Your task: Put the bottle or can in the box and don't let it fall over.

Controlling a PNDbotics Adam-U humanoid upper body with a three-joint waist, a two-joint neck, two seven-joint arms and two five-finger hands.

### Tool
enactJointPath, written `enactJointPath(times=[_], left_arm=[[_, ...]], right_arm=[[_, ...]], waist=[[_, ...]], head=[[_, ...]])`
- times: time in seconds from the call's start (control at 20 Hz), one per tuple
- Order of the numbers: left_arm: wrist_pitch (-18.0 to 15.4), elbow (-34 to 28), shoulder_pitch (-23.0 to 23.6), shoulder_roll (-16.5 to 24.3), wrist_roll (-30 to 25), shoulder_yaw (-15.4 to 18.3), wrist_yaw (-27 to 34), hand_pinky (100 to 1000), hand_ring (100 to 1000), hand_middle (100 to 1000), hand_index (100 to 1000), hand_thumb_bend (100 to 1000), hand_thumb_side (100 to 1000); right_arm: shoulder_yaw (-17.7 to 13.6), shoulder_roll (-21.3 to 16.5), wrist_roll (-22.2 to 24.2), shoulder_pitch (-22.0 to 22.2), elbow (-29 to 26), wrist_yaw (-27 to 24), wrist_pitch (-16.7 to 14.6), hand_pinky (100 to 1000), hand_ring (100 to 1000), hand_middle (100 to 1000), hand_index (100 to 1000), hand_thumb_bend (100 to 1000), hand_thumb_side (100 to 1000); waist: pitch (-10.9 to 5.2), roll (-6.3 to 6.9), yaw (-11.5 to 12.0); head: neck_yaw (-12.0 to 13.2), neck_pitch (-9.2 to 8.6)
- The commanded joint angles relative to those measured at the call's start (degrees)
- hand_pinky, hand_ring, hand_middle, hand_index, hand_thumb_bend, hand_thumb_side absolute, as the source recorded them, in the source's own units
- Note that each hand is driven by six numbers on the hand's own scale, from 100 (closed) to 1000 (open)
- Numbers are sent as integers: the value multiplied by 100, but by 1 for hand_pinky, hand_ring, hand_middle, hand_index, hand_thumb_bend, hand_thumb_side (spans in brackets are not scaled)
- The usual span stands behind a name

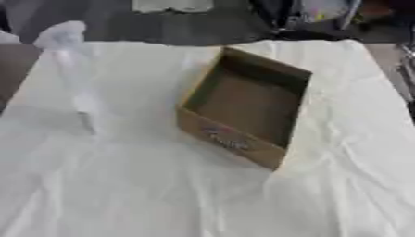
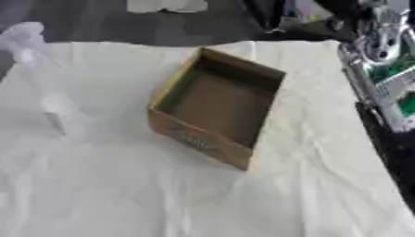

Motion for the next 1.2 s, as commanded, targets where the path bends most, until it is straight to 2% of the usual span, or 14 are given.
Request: enactJointPath(times=[0.05, 0.45, 0.8, 1.2], left_arm=[[-72, 74, -137, 148, -244, -1, -46, 845, 771, 780, 857, 173, 1000], [-70, 177, -298, 44, -864, 98, 80, 848, 772, 781, 858, 172, 1000], [-58, 301, -550, 2, -1394, 6, 93, 847, 775, 780, 862, 196, 1000], [-161, 518, -967, -46, -2006, -466, 74, 852, 783, 786, 866, 210, 1000]], right_arm=[[-29, -199, 8, -53, -68, 27, 5, 893, 773, 756, 780, 185, 222], [-28, -191, 11, -24, -68, 31, 21, 894, 773, 756, 780, 182, 226], [-21, -234, 19, 18, -68, 52, 46, 894, 772, 756, 780, 177, 229], [8, -291, 38, 65, -68, 87, 56, 894, 771, 756, 781, 174, 231]], waist=[[-135, 21, 4], [-132, 32, 12], [-99, 41, 69], [-86, 58, 128]], head=[[8, -86], [163, -78], [507, -25], [351, -106]])
